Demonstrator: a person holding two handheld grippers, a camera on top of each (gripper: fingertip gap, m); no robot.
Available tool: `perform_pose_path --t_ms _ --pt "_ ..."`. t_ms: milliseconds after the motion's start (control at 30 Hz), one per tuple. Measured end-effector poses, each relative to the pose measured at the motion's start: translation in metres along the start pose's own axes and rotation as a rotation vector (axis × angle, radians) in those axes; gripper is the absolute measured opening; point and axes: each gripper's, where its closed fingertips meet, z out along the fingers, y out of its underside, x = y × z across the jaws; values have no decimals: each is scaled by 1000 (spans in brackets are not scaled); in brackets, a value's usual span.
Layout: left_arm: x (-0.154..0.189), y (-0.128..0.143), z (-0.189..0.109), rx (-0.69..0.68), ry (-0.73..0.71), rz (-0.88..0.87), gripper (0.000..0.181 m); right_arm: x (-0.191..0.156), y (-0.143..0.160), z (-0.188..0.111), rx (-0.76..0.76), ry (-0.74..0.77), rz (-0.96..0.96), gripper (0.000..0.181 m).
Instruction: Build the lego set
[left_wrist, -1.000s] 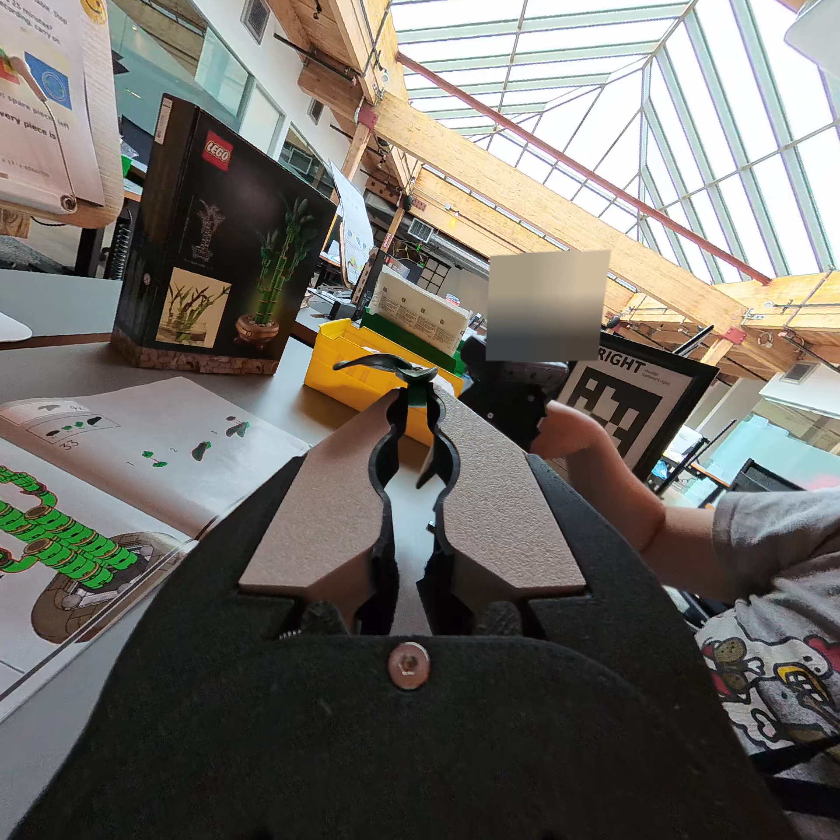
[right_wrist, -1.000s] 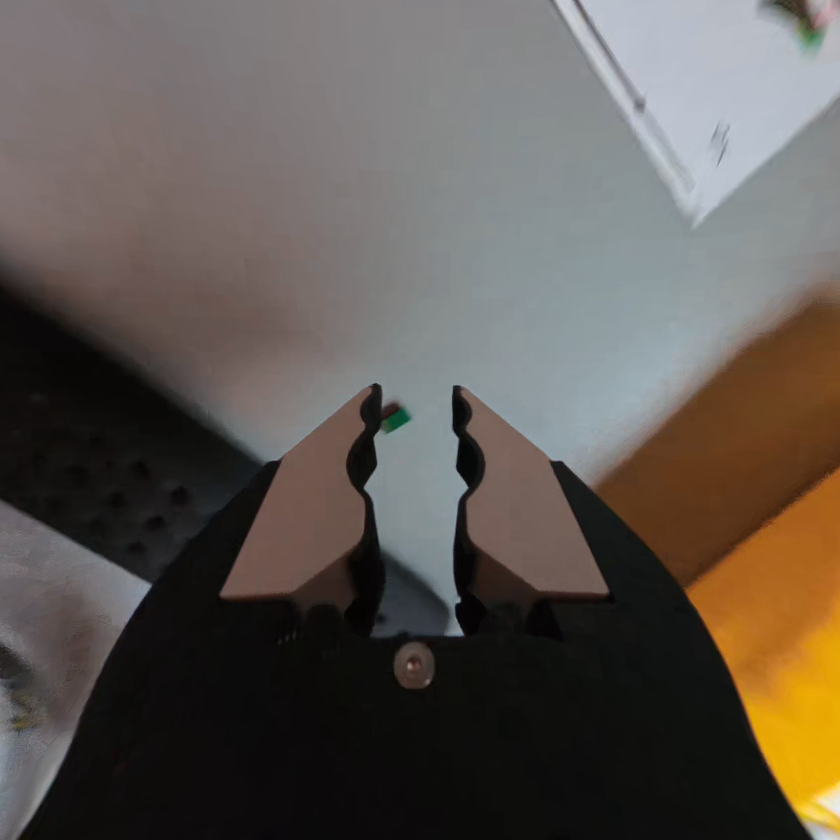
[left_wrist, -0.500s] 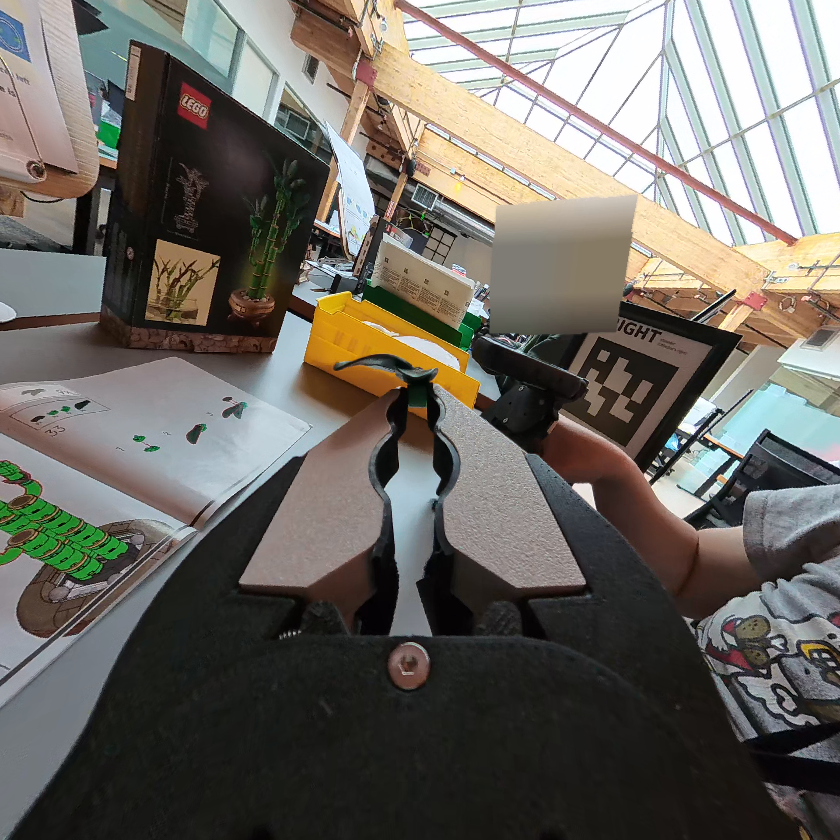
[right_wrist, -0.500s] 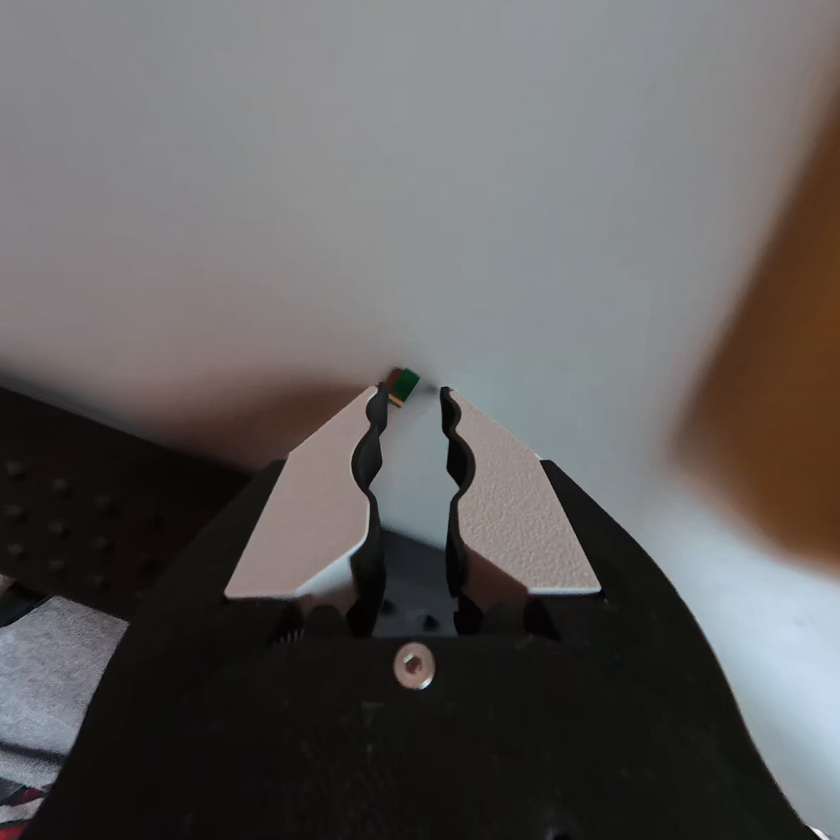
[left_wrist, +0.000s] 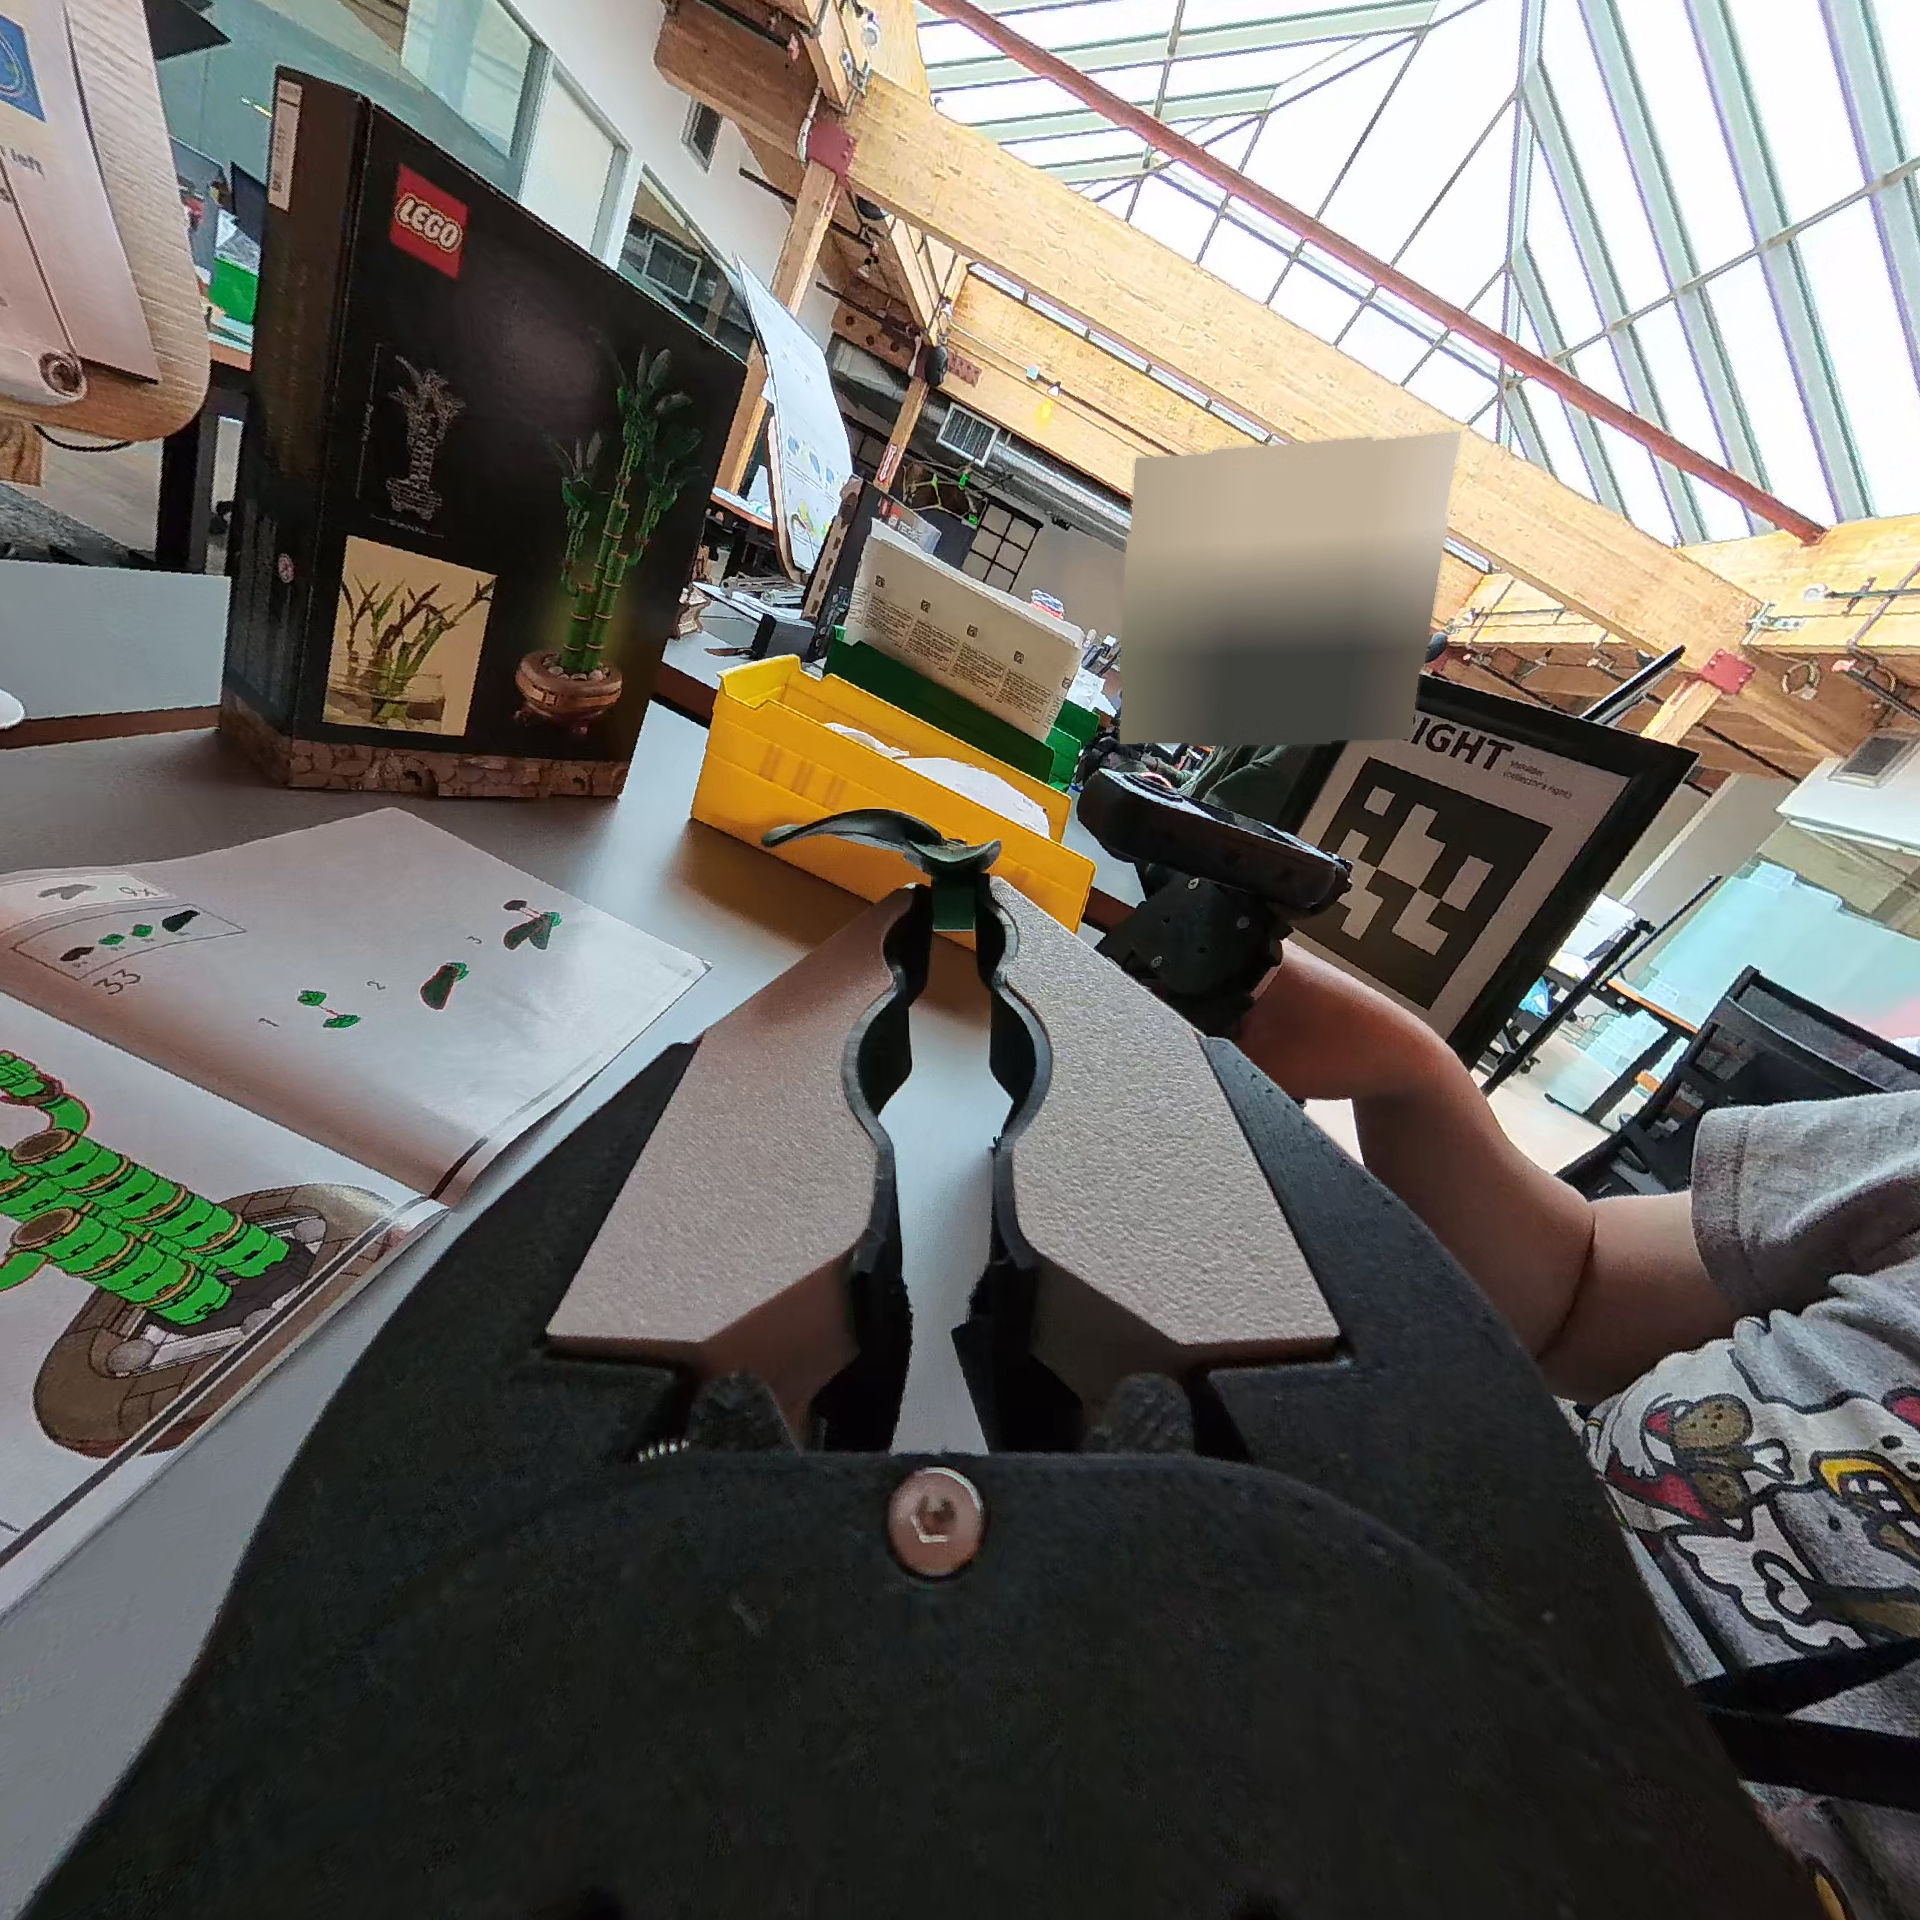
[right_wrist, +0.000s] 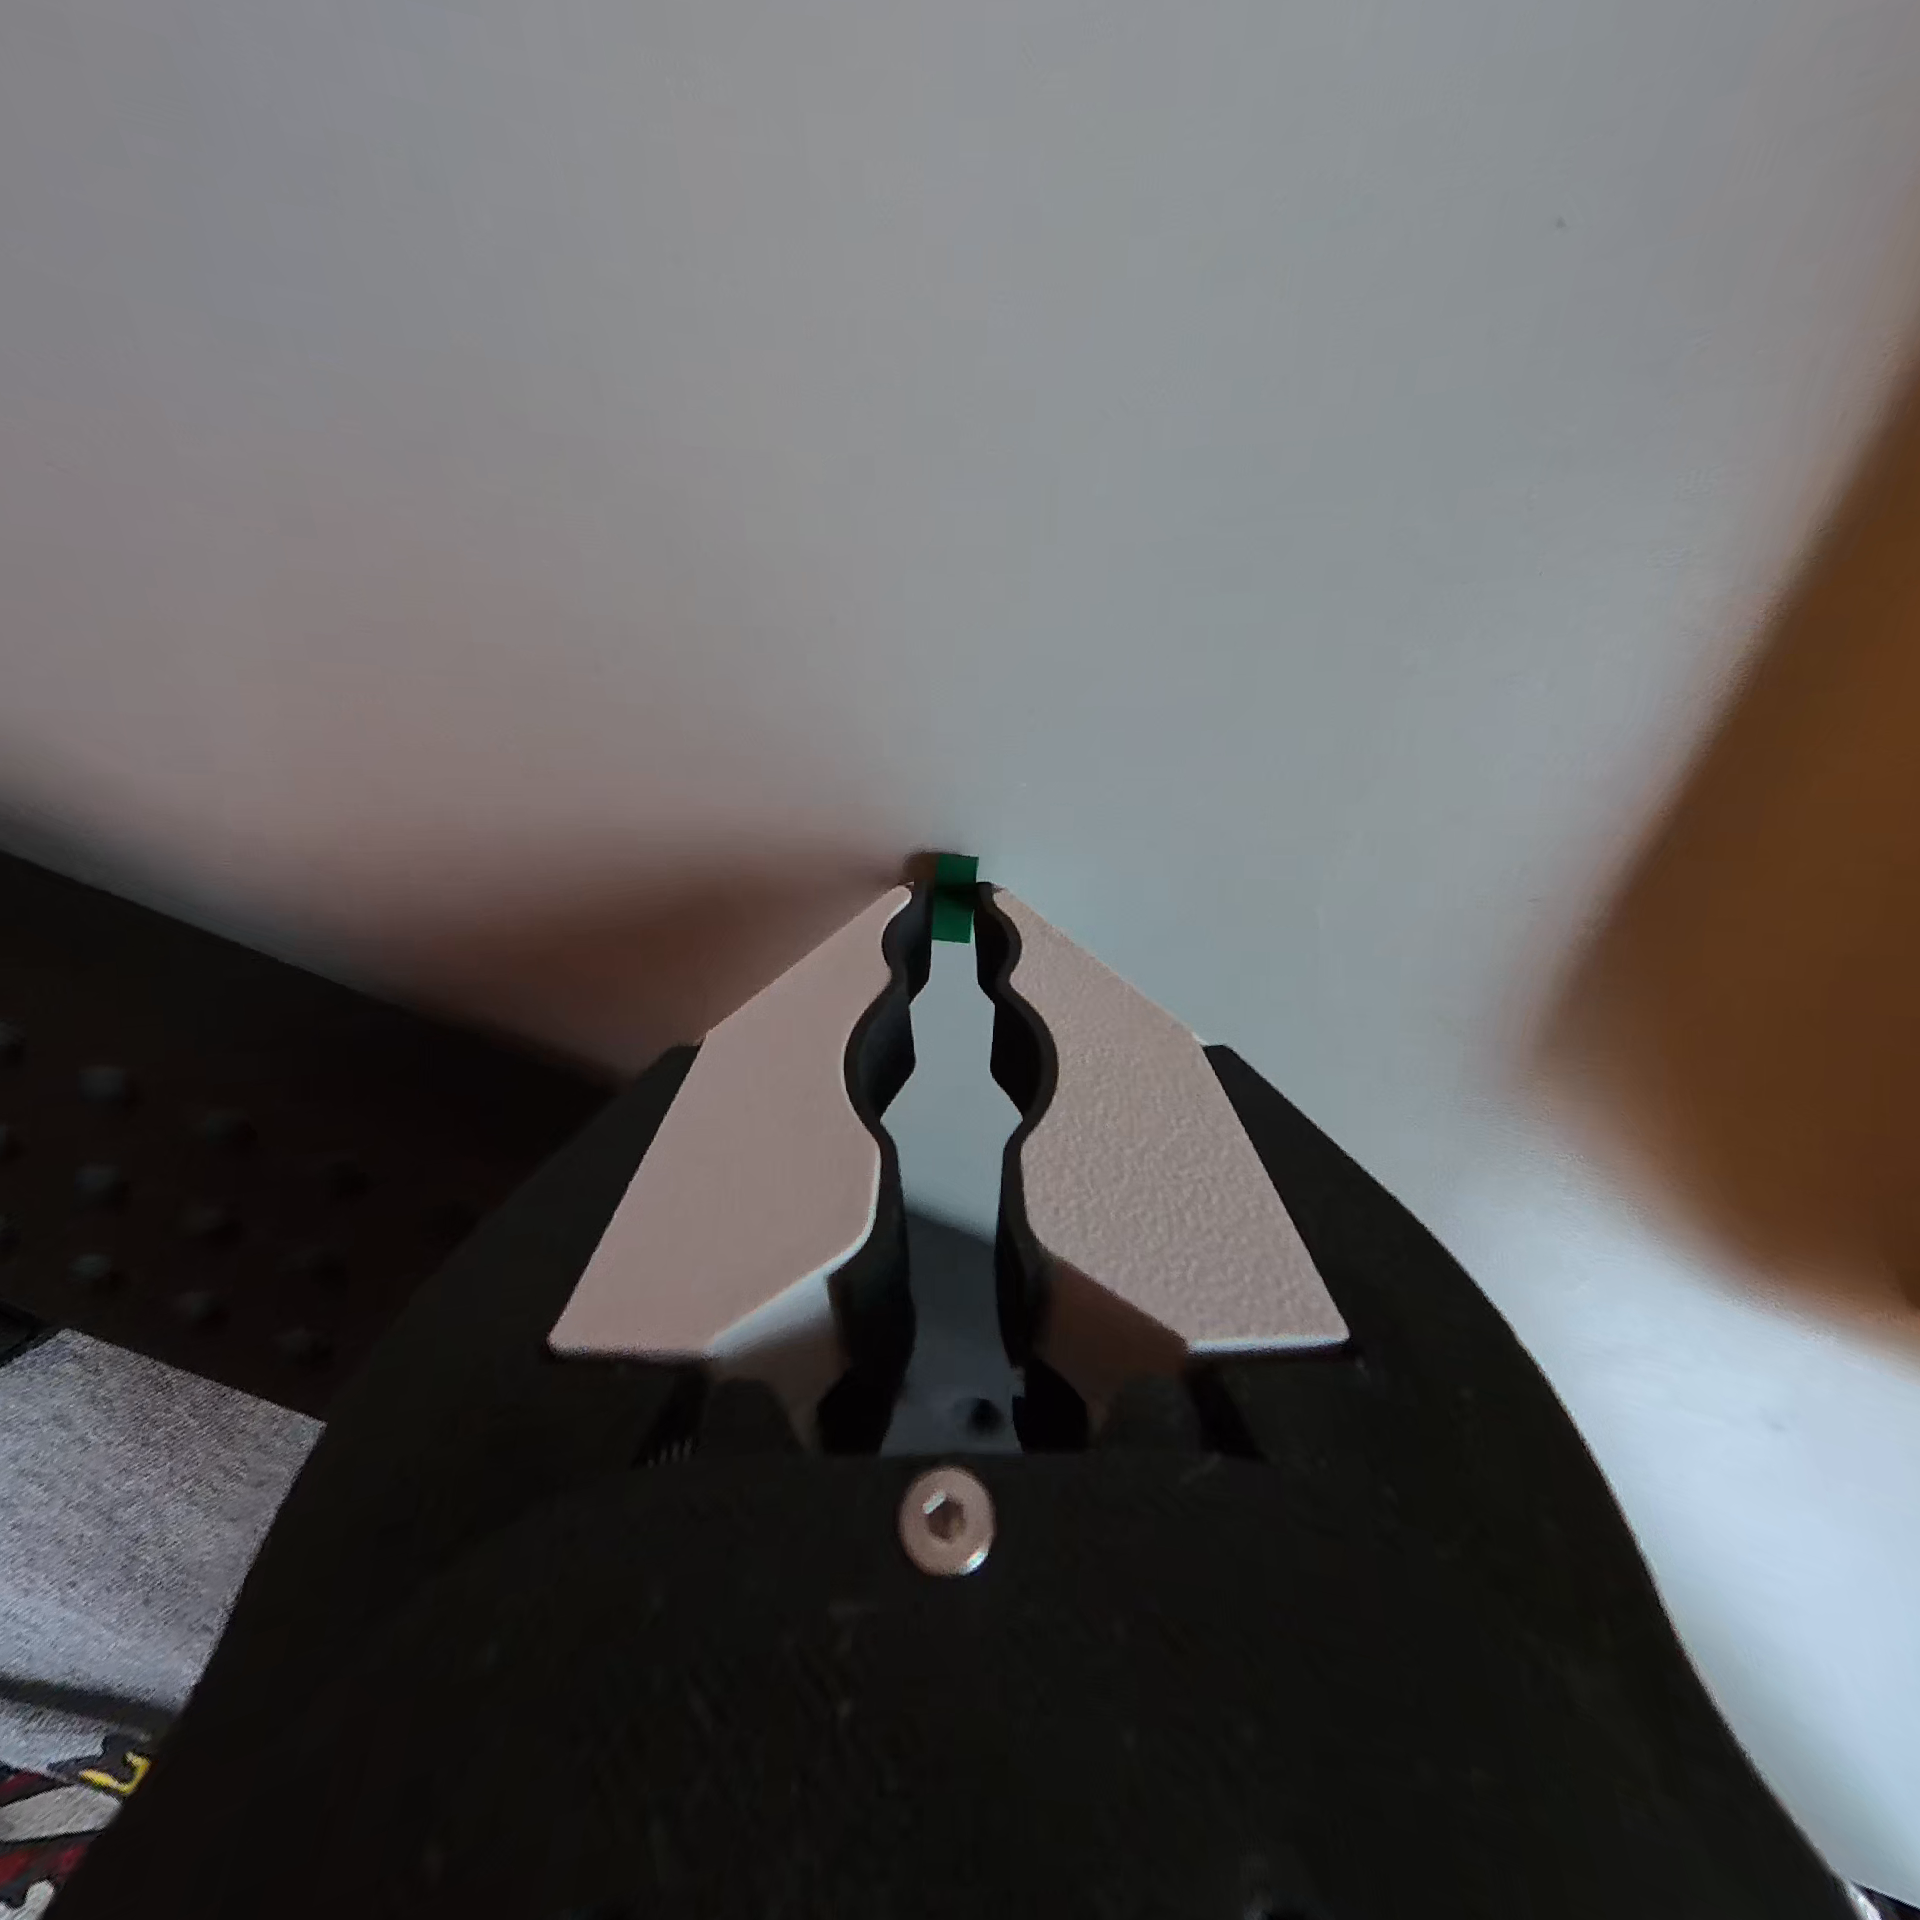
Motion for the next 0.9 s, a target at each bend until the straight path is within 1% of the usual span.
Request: perform_pose_path --t_ms 33,67,133,200,267,333,400,433,533,600,700,833,900 --pt "0 0 0 -1 0 1 5 0 -1 -1 7 -4 -3 5" --pt "0 0 0 -3 1 2 6 -2 -4 -3 20 -26 -6 5" --pt "1 2 1 -10 7 1 5 -17 -17 -14 80 -150 -17 5" --pt "3 6 4 -29 22 1 5 -32 -46 -33 207 -294 -67 6" --pt "8 11 7 -51 49 3 5 -47 -82 -60 378 -470 -138 6" --pt "14 16 10 -71 85 5 5 -71 -113 -96 561 -713 -215 6" --pt "20 21 13 -93 117 15 5 -86 -139 -123 693 -876 -220 6" --pt "23 23 14 -104 129 23 5 -95 -147 -132 728 -943 -233 6" --pt "30 28 17 -125 169 51 6 -119 -166 -145 767 -1089 -272 6" --pt "34 29 17 -130 183 69 5 -132 -172 -146 741 -1153 -304 6" --pt "37 27 17 -123 194 68 6 -141 -176 -142 675 -1165 -347 6" --pt "36 15 12 -59 205 25 6 -140 -180 -147 601 -1147 -398 6" --pt "35 9 9 -30 210 7 6 -139 -184 -149 597 -1127 -411 6"
